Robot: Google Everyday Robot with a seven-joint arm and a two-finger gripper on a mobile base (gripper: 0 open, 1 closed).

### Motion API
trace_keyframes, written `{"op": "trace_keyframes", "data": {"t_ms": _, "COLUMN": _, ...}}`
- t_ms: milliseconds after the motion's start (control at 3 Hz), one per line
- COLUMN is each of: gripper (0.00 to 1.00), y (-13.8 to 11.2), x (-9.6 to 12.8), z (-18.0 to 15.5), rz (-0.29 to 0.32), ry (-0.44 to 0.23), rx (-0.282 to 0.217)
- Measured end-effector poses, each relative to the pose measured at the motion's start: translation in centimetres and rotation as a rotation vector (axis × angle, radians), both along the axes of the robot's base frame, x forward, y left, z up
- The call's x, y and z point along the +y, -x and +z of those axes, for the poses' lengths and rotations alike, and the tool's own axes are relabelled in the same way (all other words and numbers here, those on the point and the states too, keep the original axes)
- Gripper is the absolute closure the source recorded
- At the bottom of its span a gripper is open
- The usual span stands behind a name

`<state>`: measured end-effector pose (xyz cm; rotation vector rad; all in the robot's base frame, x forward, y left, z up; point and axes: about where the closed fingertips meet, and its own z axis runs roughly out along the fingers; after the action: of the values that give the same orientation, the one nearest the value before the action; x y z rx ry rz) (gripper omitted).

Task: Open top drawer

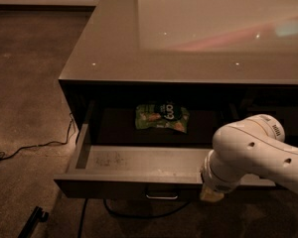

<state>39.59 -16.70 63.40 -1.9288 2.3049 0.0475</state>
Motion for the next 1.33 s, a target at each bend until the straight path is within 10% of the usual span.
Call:
{"op": "trace_keyframes", "data": {"t_ms": 333, "gripper": 0.00, "y": 0.0, "x": 0.0, "z": 0.0, "rz": 0.000, "ry": 0.000, "rx": 0.000}}
{"op": "trace_keyframes", "data": {"t_ms": 1333, "gripper": 0.00, "y": -1.1, "x": 0.4, "z": 3.2, "rz": 0.005, "ry": 0.023, "rx": -0.134}}
